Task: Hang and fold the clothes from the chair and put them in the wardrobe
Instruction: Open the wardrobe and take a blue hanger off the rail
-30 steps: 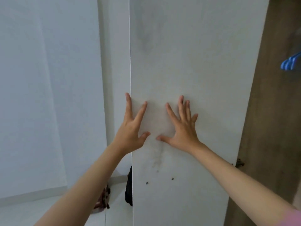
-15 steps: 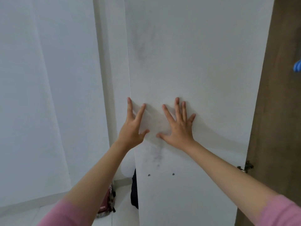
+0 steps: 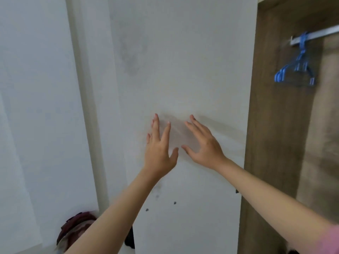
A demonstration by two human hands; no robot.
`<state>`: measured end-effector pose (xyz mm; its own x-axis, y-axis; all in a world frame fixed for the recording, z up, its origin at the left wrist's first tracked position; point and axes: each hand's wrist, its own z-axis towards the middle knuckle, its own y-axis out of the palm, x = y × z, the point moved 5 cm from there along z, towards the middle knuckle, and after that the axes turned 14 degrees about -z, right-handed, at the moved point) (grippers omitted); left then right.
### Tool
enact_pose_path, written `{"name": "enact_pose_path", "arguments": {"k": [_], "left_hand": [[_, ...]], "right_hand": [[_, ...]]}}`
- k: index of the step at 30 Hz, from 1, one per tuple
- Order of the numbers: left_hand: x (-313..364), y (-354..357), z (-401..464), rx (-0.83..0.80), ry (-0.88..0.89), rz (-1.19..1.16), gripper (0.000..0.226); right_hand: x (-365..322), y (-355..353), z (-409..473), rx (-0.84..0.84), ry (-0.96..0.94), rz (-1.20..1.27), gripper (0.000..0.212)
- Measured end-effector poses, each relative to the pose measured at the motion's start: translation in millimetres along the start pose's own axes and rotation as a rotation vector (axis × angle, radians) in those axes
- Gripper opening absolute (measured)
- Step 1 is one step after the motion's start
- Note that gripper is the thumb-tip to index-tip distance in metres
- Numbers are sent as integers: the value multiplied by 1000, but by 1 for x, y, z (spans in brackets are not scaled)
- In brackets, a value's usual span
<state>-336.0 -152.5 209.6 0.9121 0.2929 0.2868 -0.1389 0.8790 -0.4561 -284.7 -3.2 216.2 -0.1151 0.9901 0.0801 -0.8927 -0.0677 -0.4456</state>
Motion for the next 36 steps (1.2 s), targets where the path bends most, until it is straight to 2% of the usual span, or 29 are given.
{"name": "enact_pose_path", "arguments": {"k": [5, 13, 19, 23, 29, 33, 36], "left_hand": [[55, 43, 34, -41, 51, -208, 74], [136, 114, 121, -16, 192, -291, 61], [180, 170, 195, 5, 282, -353, 55], [194, 198, 229, 5, 300, -424, 52], [194, 222, 267, 8, 233, -493, 41], [188, 232, 280, -51, 149, -434, 37], [185, 236, 284, -79, 126, -360, 37]], "right_hand": [[68, -55, -6, 116, 77, -56, 67], [210, -132, 14, 388, 172, -97, 63], [325, -152, 40, 498, 172, -52, 71], [387, -151, 58, 438, 174, 19, 81], [430, -146, 83, 237, 134, -87, 95], [444, -137, 88, 137, 120, -90, 100], [452, -135, 88, 130, 145, -86, 98]]}}
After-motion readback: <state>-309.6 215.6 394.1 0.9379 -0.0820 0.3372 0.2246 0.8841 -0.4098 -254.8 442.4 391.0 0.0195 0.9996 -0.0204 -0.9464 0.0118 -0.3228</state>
